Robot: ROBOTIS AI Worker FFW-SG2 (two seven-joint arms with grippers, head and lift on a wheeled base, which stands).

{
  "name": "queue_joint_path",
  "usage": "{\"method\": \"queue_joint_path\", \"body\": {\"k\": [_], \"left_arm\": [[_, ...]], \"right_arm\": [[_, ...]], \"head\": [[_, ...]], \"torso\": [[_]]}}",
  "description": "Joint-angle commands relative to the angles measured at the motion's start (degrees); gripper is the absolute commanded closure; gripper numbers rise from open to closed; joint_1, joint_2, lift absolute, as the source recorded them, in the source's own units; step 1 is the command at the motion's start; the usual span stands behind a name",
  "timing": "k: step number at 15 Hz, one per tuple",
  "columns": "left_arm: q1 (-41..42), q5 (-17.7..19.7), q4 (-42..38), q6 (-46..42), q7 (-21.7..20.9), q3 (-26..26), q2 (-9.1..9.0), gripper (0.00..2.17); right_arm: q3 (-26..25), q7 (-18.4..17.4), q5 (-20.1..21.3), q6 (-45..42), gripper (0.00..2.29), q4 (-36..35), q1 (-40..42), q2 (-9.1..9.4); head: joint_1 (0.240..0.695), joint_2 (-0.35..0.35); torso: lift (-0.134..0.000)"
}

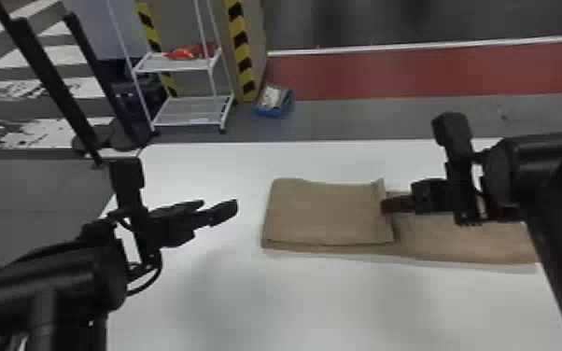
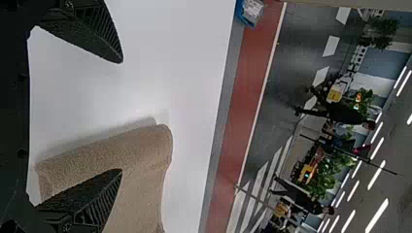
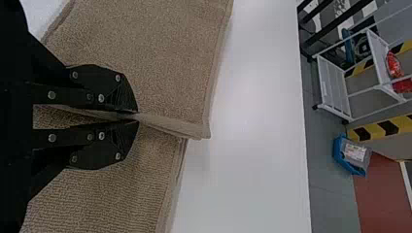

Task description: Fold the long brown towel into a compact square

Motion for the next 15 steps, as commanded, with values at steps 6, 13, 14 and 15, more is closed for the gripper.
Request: {"method": "queue_joint_path", "body": {"k": [6,13,14,15], "left_arm": [[0.1,0.2,0.0,0.0,-0.1,0.3,0.04,0.09],[0.0,0.1,0.1,0.0,0.1,-0.5,0.04,0.09],[0.0,0.0,0.1,0.0,0.2,-0.6,0.04,0.09],[0.0,0.0,0.1,0.0,0.2,-0.6,0.04,0.09]], "right_arm": [[0.0,-0.3,1.8,5.7,1.00,-1.2,0.1,0.05],[-2.7,-0.3,4.4,10.9,0.99,-6.4,3.0,0.05],[-2.7,-0.3,4.0,10.8,0.99,-6.6,3.1,0.05],[-2.6,-0.3,3.9,10.2,0.99,-6.6,3.1,0.05]], "head": [[0.695,0.182],[0.695,0.155],[0.695,0.151],[0.695,0.148]], "torso": [[-0.124],[-0.124],[-0.124],[-0.124]]}}
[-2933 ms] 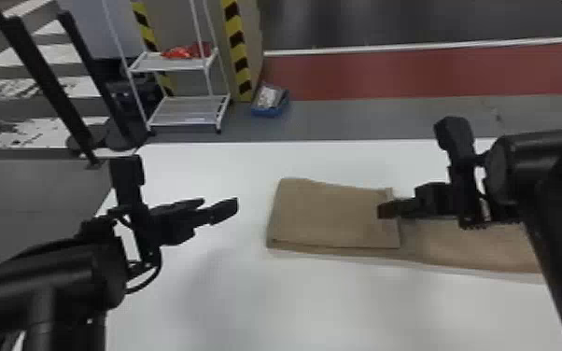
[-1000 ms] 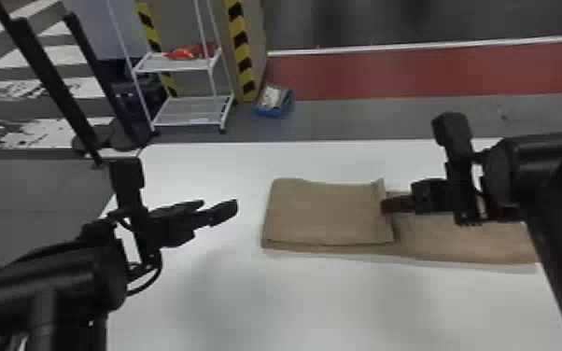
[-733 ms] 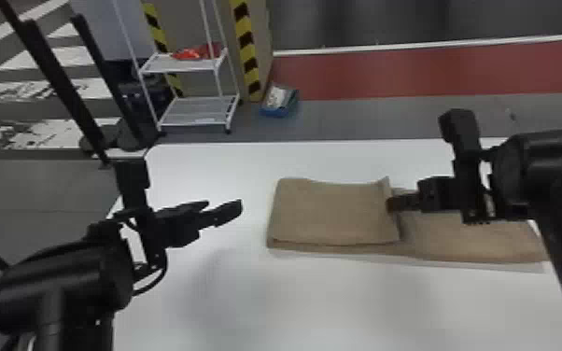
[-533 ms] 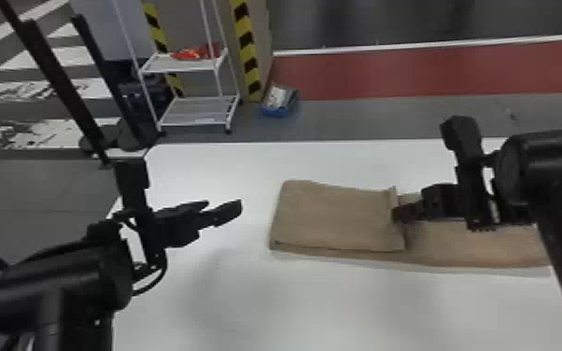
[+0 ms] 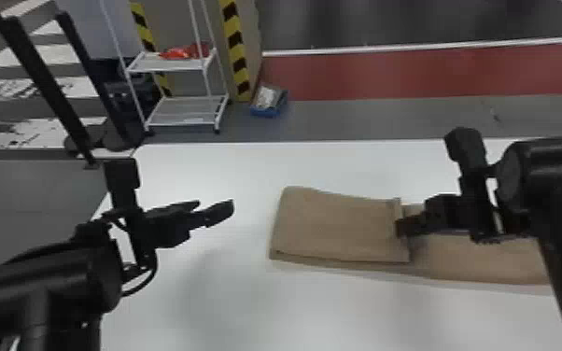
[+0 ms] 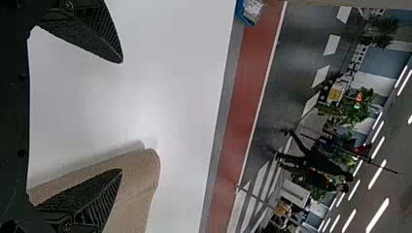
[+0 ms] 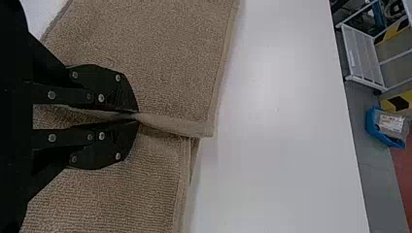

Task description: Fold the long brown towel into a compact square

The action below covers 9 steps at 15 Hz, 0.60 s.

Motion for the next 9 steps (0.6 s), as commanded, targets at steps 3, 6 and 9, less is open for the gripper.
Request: {"method": "queue_joint_path", "body": {"k": [3,6,9], "left_arm": [[0.3,0.0,-0.2,0.0,-0.1,0.1,-0.01,0.09],[0.3,0.0,-0.2,0.0,-0.1,0.1,-0.01,0.09],[0.3,0.0,-0.2,0.0,-0.1,0.0,-0.01,0.09]], "right_arm": [[0.2,-0.2,-0.3,-1.6,0.83,-0.1,-0.2,0.06],[0.5,-0.4,0.0,-1.8,0.83,0.5,-0.9,0.06],[0.9,-0.5,0.3,-1.6,0.83,1.0,-1.6,0.06]], "head": [[0.695,0.148],[0.695,0.149],[0.695,0.148]], "torso": [[-0.124],[-0.124],[-0.124]]}}
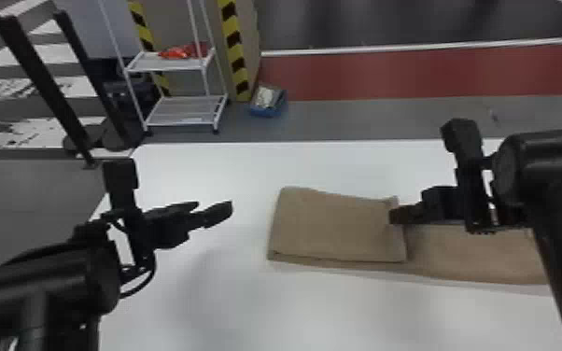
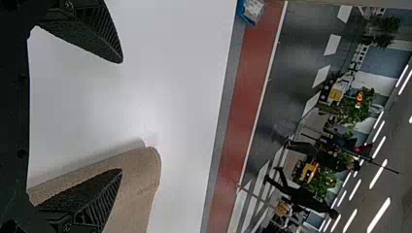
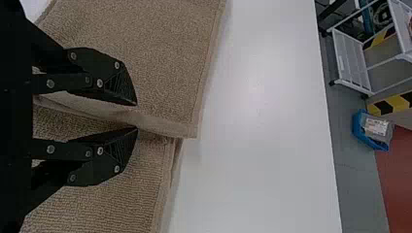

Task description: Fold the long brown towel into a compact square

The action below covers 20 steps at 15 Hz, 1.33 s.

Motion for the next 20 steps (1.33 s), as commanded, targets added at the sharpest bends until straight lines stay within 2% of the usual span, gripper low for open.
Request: {"method": "queue_joint_path", "body": {"k": [1,9,11,16,20], "left_arm": [[0.0,0.0,0.0,0.0,0.0,0.0,0.00,0.09],[0.2,0.1,0.1,0.0,-0.1,0.8,0.09,0.09],[0.3,0.2,0.1,0.0,-0.1,0.9,0.09,0.09],[0.4,0.3,0.3,-0.2,-0.2,1.1,0.35,0.09],[0.5,0.3,0.4,-0.4,-0.2,1.6,0.44,0.09]], "right_arm": [[0.5,0.0,0.5,0.4,0.83,0.6,-0.7,0.05],[1.8,-1.0,0.0,0.0,0.84,3.1,-1.8,0.05],[2.3,-1.0,0.3,0.0,1.02,3.3,-2.1,0.05],[2.3,-1.3,-0.3,-0.5,1.02,3.6,-2.2,0.05],[1.9,-1.1,-2.9,0.4,1.02,1.6,-1.7,0.05]], "head": [[0.695,0.147],[0.695,0.153],[0.695,0.157],[0.695,0.160],[0.695,0.167]], "torso": [[-0.124],[-0.124],[-0.124],[-0.124],[-0.124]]}}
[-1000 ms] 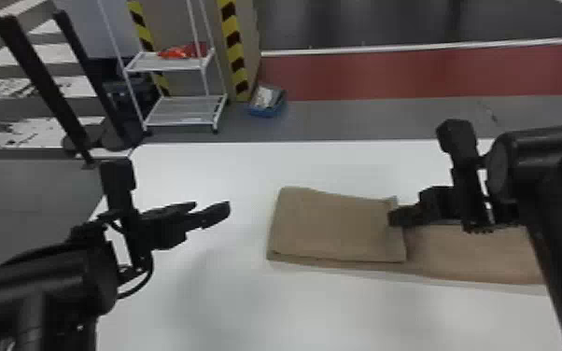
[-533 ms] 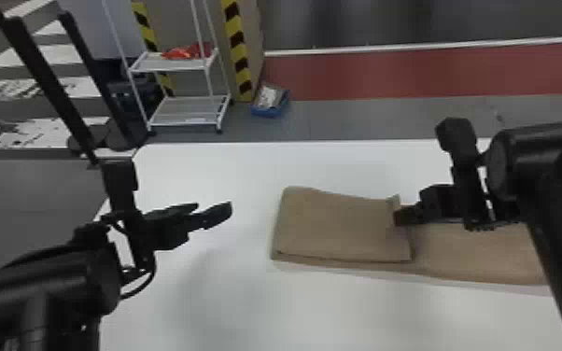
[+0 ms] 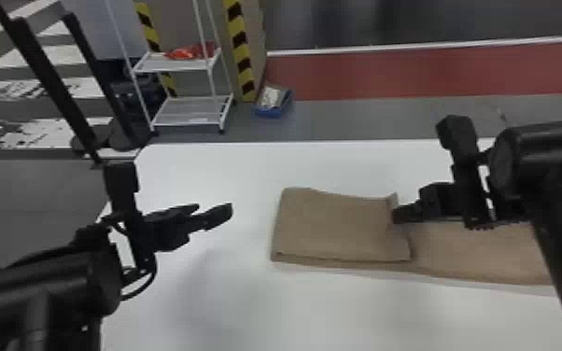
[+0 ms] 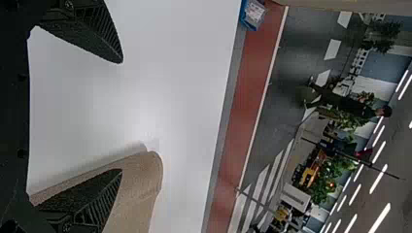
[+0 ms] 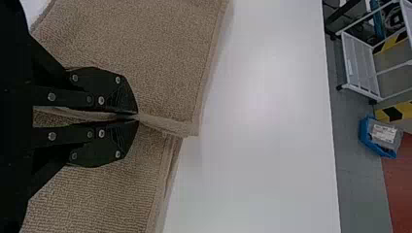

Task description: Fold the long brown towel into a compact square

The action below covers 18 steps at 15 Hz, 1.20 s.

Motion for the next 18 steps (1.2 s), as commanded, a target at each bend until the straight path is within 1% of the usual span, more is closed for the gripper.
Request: {"method": "queue_joint_path", "body": {"k": [1,4,6,8,10,12,16,17,18], "left_arm": [[0.0,0.0,0.0,0.0,0.0,0.4,0.20,0.09],[-0.1,0.4,0.0,0.0,0.0,1.0,0.72,0.09],[-0.2,0.5,0.0,0.1,0.1,1.3,0.90,0.09],[-0.3,0.5,0.1,0.1,0.3,1.3,1.16,0.09],[-0.5,0.5,0.4,0.1,0.4,1.0,1.16,0.09],[-0.5,0.5,0.9,0.0,0.7,0.6,1.16,0.09],[-0.8,0.4,1.4,-0.2,0.9,0.7,1.16,0.09],[-0.9,0.4,1.5,-0.2,0.9,0.8,1.16,0.09],[-1.0,0.4,1.5,-0.2,0.9,0.9,1.16,0.09]], "right_arm": [[-0.2,0.2,-1.8,1.5,1.02,-2.7,0.7,0.05],[-0.7,0.3,-3.9,3.9,1.02,-7.4,2.1,0.05],[-2.3,0.5,-6.7,6.0,1.02,-13.3,4.6,0.05],[-3.9,0.5,-7.3,6.0,1.02,-16.2,6.0,0.05],[-5.5,0.5,-7.5,6.0,1.02,-16.0,6.3,0.05],[-7.9,0.6,-7.0,6.0,1.02,-14.9,6.8,0.05],[-7.8,1.2,-6.7,6.0,1.02,-14.7,8.4,0.05],[-8.0,1.4,-6.9,6.0,1.02,-15.1,8.7,0.05],[-8.9,2.1,-7.5,6.0,1.02,-17.3,8.9,0.05]], "head": [[0.695,0.174],[0.695,0.190],[0.695,0.204],[0.695,0.215],[0.695,0.220],[0.695,0.209],[0.695,0.192],[0.695,0.193],[0.695,0.194]], "torso": [[-0.124],[-0.124],[-0.124],[-0.124],[-0.124],[-0.124],[-0.124],[-0.124],[-0.124]]}}
